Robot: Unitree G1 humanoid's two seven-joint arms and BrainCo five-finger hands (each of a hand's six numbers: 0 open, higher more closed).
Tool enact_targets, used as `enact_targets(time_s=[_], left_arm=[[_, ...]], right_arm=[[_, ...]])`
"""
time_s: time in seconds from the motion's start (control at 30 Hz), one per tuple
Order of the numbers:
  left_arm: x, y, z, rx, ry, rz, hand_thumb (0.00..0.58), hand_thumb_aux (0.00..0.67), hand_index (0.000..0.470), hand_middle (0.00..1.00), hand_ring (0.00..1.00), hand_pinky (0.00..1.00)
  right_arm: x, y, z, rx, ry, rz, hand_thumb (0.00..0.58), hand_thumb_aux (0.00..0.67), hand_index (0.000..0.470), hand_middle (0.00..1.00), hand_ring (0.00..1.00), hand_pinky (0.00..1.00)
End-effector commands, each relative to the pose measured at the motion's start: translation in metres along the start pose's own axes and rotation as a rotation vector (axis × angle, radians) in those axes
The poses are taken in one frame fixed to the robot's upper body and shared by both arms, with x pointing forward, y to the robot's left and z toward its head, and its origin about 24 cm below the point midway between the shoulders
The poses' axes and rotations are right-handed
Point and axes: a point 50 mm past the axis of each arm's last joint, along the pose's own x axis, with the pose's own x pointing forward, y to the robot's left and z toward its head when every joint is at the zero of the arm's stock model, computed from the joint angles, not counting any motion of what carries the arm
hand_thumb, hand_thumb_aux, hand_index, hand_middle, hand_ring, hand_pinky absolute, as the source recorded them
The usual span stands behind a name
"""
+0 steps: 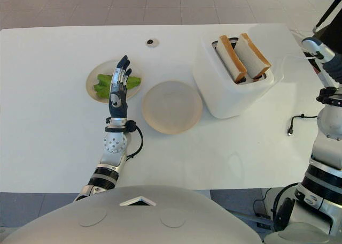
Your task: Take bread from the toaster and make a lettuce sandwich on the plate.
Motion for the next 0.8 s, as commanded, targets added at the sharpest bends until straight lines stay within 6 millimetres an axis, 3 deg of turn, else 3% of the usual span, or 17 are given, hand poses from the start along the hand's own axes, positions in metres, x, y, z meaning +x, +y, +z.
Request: enact_targets(time_s=[0.03,0.17,0.43,0.47,0.5,0.53,0.57,0.6,0.8], left_arm=[[-0.008,-0.012,-0.007,-0.022,0.056,-0.009,0.000,0.000,0.000,0.00,0.00,0.00],[-0.011,-0.014,-0.007,-0.023,0.059,-0.015,0.000,0.000,0.000,0.00,0.00,0.00],[-0.013,-0.014,-0.005,-0.021,0.060,-0.016,0.000,0.000,0.000,0.00,0.00,0.00],[-0.013,-0.015,-0.005,-0.021,0.059,-0.015,0.000,0.000,0.000,0.00,0.00,0.00],[-0.013,-0.015,-0.004,-0.022,0.058,-0.014,0.000,0.000,0.000,0.00,0.00,0.00],[-0.014,-0.015,-0.004,-0.022,0.057,-0.013,0.000,0.000,0.000,0.00,0.00,0.00],[-0.014,-0.015,-0.004,-0.023,0.058,-0.014,0.000,0.000,0.000,0.00,0.00,0.00],[-0.014,-0.015,-0.004,-0.024,0.059,-0.014,0.000,0.000,0.000,0.00,0.00,0.00],[-0.016,-0.015,-0.004,-0.022,0.064,-0.007,0.000,0.000,0.000,0.00,0.00,0.00]], right_arm=[[-0.008,0.032,-0.006,-0.080,0.027,0.180,0.000,0.000,0.000,0.00,0.00,0.00],[-0.018,0.052,-0.004,-0.111,0.013,0.324,0.000,0.000,0.000,0.00,0.00,0.00],[-0.023,0.057,0.017,-0.083,-0.083,0.402,0.000,0.000,0.000,0.00,0.00,0.00],[-0.022,0.057,0.018,-0.084,-0.090,0.405,0.066,0.039,0.028,0.00,0.00,0.00],[-0.022,0.056,0.019,-0.086,-0.095,0.404,0.168,0.105,0.074,0.00,0.00,0.00],[-0.020,0.053,0.020,-0.089,-0.098,0.388,0.470,0.378,0.265,0.00,0.00,0.00],[-0.018,0.049,0.019,-0.092,-0.096,0.356,0.580,0.670,0.470,0.74,0.74,0.74],[-0.015,0.044,0.021,-0.088,-0.098,0.312,0.580,0.670,0.470,1.00,1.00,1.00],[-0.003,0.037,0.032,-0.029,-0.134,0.201,0.580,0.670,0.470,1.00,1.00,1.00]])
